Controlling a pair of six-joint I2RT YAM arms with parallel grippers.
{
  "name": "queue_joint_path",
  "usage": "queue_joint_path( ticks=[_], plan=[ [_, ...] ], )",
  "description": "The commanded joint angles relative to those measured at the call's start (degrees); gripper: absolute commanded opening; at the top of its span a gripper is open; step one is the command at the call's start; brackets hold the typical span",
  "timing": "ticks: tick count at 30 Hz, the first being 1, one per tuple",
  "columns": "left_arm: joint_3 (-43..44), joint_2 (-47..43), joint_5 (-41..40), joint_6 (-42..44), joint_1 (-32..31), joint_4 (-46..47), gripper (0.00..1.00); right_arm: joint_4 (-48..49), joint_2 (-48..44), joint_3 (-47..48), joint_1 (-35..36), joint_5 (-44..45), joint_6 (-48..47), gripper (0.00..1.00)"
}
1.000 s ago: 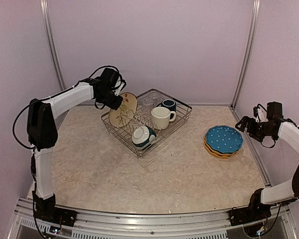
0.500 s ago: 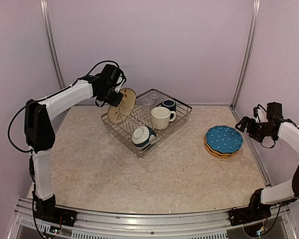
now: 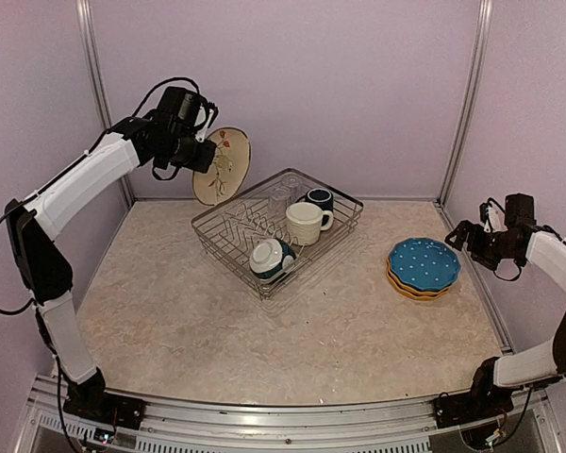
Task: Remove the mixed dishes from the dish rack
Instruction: Pass from the left arm to the right
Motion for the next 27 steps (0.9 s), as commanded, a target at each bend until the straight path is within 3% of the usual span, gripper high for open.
queue_joint_path(
  ticks=[1,5,8,11,14,22,27],
  plan=[
    [3.9,-4.6,0.9,-5.4,0.0,2.7,0.00,0.0,-0.7,-0.6,0.8,0.0,0.3,1.00],
    [4.3,-6.9,10.5,-14.1,2.3,-0.5,0.00,0.1,-0.7,-0.8,1.0,-0.1,0.2,1.00],
    [-0.2,-9.4,26.7,-25.3,7.1,1.0,0.00,0.4,-0.6,-1.0,1.5,-0.2,0.5,1.00],
    [-10.7,-13.9,45.6,-36.9,13.6,12.5,0.00,0.8,-0.6,-1.4,2.0,-0.2,0.9,1.00],
    [-20.1,-17.2,56.5,-46.1,16.5,23.3,0.00,1.9,-0.5,-2.2,3.0,-0.5,1.9,1.00],
    [-31.7,-16.6,66.3,-60.7,15.1,40.4,0.00,6.1,0.2,-1.8,10.1,-1.1,6.6,1.00],
    [-32.4,-14.2,66.1,-61.8,10.9,44.4,0.00,12.7,-0.5,-1.5,18.3,-3.2,13.7,1.00]
  ],
)
